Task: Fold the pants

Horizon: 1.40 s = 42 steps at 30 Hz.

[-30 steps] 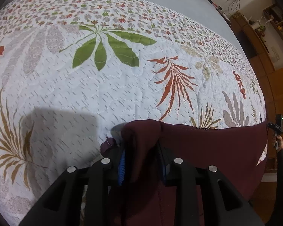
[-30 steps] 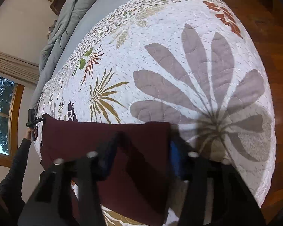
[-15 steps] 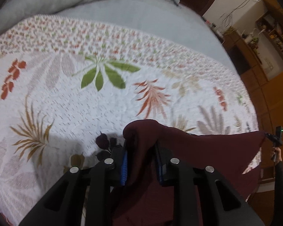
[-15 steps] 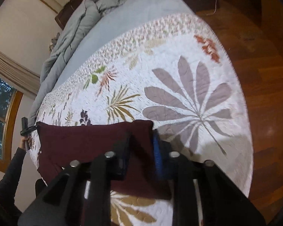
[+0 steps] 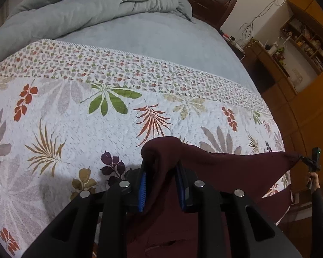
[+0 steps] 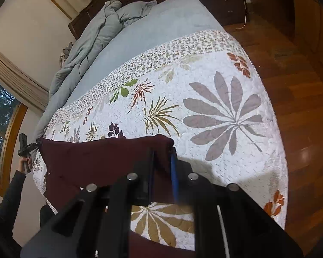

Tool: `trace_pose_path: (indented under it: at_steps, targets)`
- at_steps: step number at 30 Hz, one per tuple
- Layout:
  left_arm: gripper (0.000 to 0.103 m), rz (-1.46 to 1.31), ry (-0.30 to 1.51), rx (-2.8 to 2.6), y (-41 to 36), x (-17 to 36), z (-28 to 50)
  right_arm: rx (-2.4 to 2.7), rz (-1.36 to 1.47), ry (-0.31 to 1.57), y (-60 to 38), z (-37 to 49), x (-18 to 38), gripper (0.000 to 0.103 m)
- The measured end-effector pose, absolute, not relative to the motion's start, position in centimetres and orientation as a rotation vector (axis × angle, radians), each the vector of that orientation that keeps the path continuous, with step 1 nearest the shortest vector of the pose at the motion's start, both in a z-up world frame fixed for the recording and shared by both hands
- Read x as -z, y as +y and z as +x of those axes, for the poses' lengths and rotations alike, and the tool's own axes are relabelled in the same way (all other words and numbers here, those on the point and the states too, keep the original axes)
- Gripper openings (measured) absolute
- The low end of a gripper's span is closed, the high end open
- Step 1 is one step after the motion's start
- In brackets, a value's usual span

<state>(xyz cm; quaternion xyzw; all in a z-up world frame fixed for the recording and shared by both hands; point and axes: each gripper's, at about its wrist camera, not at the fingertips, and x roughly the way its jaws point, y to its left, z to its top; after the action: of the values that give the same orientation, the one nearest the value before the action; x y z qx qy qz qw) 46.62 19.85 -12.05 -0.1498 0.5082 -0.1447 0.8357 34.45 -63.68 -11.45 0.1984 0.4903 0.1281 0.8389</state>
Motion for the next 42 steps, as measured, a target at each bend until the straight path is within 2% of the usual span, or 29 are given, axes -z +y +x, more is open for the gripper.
trace_pose_path:
  at_steps: [6,12,21,23,27,29,30,31,32,33,37,42]
  targets:
    - [0.023,-0.358,0.983,0.352,20.8,9.5,41.5,-0.256,0.420,0.986,-64.6,30.1,9.6,0.012]
    - [0.023,-0.402,0.856,0.392,22.1,7.1,31.8,-0.213,0.452,0.908,-64.9,21.4,10.2,0.012]
    - [0.021,-0.571,0.844,0.314,27.5,12.2,19.5,-0.130,0.547,0.864,-63.4,9.5,14.6,0.014]
    - [0.021,-0.602,0.880,0.274,28.9,14.1,18.0,-0.109,0.557,0.887,-62.5,7.9,16.1,0.019]
    - [0.021,-0.621,0.952,0.183,30.5,16.6,15.7,-0.006,0.586,0.940,-61.6,5.5,18.8,0.043]
    - [0.022,-0.600,0.953,0.133,30.3,16.2,14.7,0.029,0.666,0.928,-61.7,4.0,19.2,0.049]
    - [0.031,-0.570,0.951,0.127,29.6,15.7,14.2,0.039,0.694,0.925,-61.5,3.5,19.2,0.049]
    - [0.049,-0.544,0.950,0.128,28.5,15.1,13.9,0.033,0.725,0.913,-61.3,2.8,19.1,0.051]
    - [0.060,-0.506,0.952,0.117,26.9,14.3,13.6,0.029,0.778,0.887,-60.9,2.2,19.0,0.053]
    - [0.073,-0.491,0.941,0.120,25.6,13.8,13.3,0.025,0.829,0.866,-60.6,1.7,19.0,0.060]
    - [0.076,-0.610,0.943,0.204,21.0,13.4,14.1,-0.034,1.037,0.798,-58.6,2.4,19.3,0.064]
    - [0.080,-0.938,0.985,0.246,19.4,16.6,15.2,-0.005,1.207,0.771,-58.9,5.6,20.3,0.066]
